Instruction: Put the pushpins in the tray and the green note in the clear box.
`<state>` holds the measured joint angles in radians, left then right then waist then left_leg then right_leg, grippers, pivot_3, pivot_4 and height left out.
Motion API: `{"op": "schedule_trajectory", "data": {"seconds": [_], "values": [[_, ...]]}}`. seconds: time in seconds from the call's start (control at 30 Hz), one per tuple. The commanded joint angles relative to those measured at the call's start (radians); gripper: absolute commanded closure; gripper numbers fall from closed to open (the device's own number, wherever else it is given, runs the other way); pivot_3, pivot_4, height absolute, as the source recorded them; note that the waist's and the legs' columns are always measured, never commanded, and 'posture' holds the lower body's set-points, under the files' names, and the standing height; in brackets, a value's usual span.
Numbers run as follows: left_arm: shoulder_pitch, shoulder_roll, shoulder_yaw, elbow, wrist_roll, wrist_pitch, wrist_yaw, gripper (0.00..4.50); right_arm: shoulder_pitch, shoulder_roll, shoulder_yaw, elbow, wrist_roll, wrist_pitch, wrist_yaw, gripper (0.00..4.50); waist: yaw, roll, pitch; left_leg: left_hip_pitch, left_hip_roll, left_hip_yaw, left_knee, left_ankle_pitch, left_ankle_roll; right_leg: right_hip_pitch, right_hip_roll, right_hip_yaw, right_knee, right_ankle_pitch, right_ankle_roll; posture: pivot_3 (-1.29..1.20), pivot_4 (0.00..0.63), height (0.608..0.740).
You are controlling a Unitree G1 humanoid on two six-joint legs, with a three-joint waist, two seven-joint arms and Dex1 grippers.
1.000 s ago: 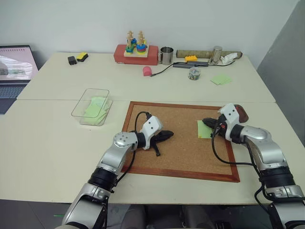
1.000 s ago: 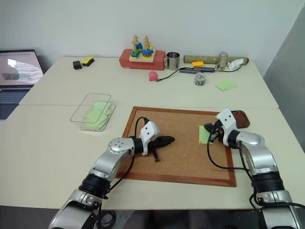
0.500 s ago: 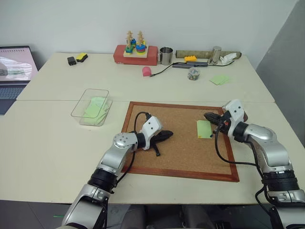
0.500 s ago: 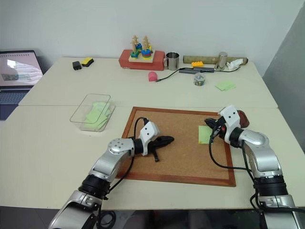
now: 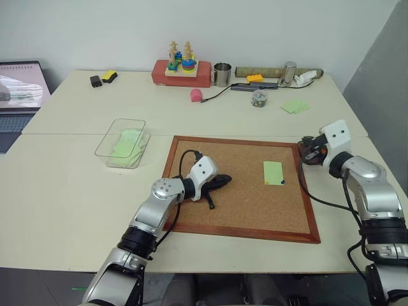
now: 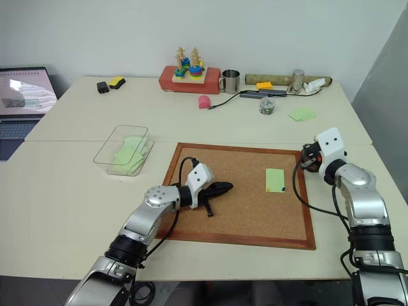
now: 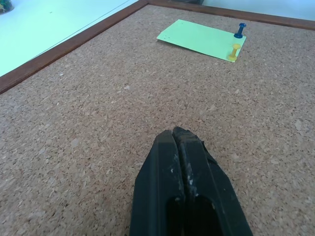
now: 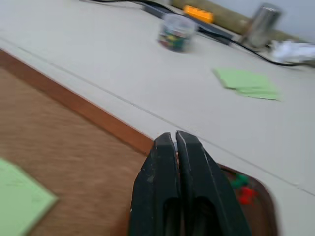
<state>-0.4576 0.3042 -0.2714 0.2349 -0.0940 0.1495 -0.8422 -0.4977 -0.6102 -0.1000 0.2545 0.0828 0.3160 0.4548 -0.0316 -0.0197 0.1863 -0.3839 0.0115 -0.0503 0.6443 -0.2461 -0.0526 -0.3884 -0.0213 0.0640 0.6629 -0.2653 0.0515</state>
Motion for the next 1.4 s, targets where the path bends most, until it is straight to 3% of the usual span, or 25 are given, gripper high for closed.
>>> {"op": "schedule_trajectory", "data": {"seconds": [0.03,0.13,0.37,0.53,0.67,0.83,0.97,1.1,1.4], "values": [[0.029,-0.002,-0.029,0.015,0.022,0.026,-0.006,4.5,-0.034,-0.02,-0.01,0.051,-0.05,-0.024,-0.05,4.49,0.0,0.0,0.0,0.0,0.0,0.0,0.0,0.0,0.0,0.0,0.0,0.0,0.0,0.0,0.0,0.0,0.15,0.74],[0.029,-0.002,-0.029,0.015,0.023,0.026,-0.005,4.5,-0.04,-0.02,-0.008,0.087,-0.059,-0.021,-0.056,4.49,0.0,0.0,0.0,0.0,0.0,0.0,0.0,0.0,0.0,0.0,0.0,0.001,0.0,0.0,0.0,0.0,0.15,0.74],[0.03,-0.003,-0.028,0.016,0.024,0.025,-0.004,4.5,-0.048,-0.01,-0.03,0.107,-0.053,-0.037,-0.065,3.26,-0.001,0.0,0.0,0.0,0.0,0.0,0.0,0.0,0.0,0.0,0.0,0.001,0.0,0.0,0.0,0.0,0.15,0.74],[0.03,-0.002,-0.026,0.018,0.024,0.026,-0.001,4.5,-0.028,-0.025,-0.065,0.008,-0.015,-0.026,-0.038,2.1,-0.001,0.001,0.0,0.0,0.0,0.001,0.0,0.0,0.0,0.0,0.0,0.001,0.0,0.0,0.0,0.0,0.15,0.74],[0.035,0.001,-0.021,0.014,0.023,0.028,0.003,4.5,0.042,-0.049,-0.098,-0.16,0.069,0.031,0.058,2.1,0.0,0.001,-0.001,0.0,0.0,0.0,0.0,0.0,0.0,0.0,0.0,0.001,0.0,0.0,0.0,0.0,0.15,0.74],[0.037,0.01,-0.014,0.015,0.024,0.028,0.004,4.5,0.236,-0.076,-0.123,-0.406,0.235,0.122,0.234,2.1,0.001,0.001,-0.001,0.0,0.0,-0.001,0.0,0.0,0.0,0.001,0.0,0.0,-0.001,0.0,0.001,0.0,0.15,0.74],[0.034,0.015,-0.011,0.017,0.024,0.027,0.002,4.5,0.348,-0.071,-0.134,-0.502,0.277,0.147,0.256,2.1,-0.002,0.002,-0.001,0.001,0.0,0.0,0.0,0.0,0.0,0.001,0.0,0.001,0.0,-0.003,0.004,0.0,0.15,0.74],[0.029,0.022,-0.009,0.023,0.025,0.024,-0.003,4.5,0.43,-0.021,-0.108,-0.525,0.258,0.078,0.238,2.1,-0.002,0.002,-0.002,0.001,0.0,0.0,0.0,0.0,0.0,0.001,0.001,0.001,-0.001,-0.003,0.005,0.0,0.15,0.74],[0.021,0.037,-0.009,0.025,0.027,0.026,-0.015,4.5,0.451,0.065,-0.018,-0.464,0.207,-0.028,0.229,2.1,-0.002,0.002,-0.002,0.001,0.0,0.0,0.0,0.0,0.0,0.001,0.001,0.001,-0.001,-0.003,0.006,0.0,0.15,0.74]]}}
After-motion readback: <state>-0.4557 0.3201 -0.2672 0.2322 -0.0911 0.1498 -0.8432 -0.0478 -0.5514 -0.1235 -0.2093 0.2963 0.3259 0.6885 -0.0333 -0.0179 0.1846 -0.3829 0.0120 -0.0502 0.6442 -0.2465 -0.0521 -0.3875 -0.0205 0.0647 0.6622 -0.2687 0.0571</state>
